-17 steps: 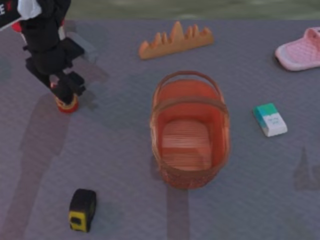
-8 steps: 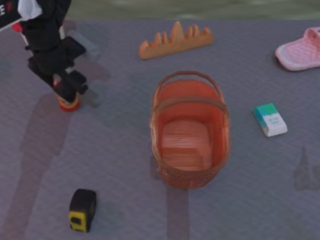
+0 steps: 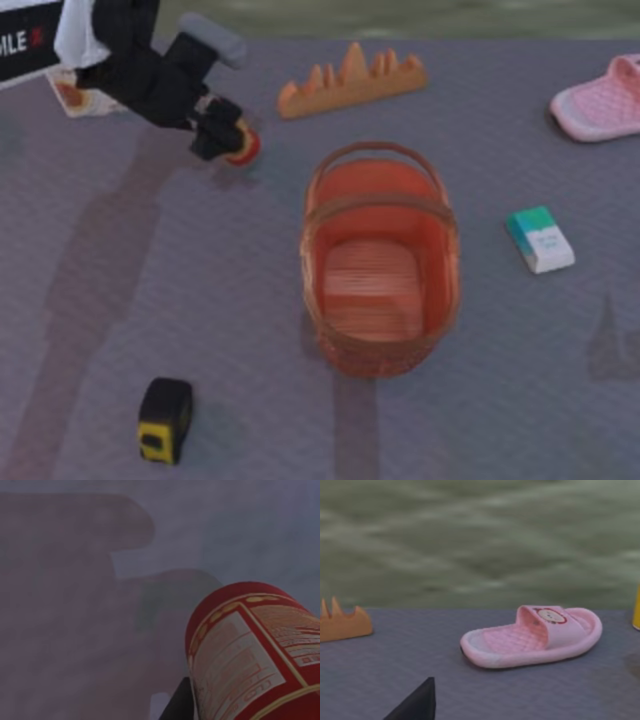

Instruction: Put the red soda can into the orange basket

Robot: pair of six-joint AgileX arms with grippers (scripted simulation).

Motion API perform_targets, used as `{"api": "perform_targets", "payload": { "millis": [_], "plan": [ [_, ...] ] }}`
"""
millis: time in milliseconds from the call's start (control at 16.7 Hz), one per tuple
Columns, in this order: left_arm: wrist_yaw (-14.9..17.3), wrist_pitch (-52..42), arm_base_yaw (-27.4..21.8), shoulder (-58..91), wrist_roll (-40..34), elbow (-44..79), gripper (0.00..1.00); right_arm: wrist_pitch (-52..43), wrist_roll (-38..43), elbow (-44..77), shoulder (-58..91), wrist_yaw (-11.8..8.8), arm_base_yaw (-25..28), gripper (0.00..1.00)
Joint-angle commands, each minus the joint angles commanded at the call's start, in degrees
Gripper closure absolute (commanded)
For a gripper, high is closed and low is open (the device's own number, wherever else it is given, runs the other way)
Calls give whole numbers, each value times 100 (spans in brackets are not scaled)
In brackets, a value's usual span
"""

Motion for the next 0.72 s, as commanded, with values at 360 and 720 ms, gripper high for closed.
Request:
{"api": "perform_targets", "payload": {
  "millis": [360,720],
  "plan": [
    [2288,3684,-314,-588,-1179,-1370,100,0,0,0,0,0,0,0],
    [4252,6702,-581,-1329,-2175,-2604,100,0,0,0,0,0,0,0]
  ]
}}
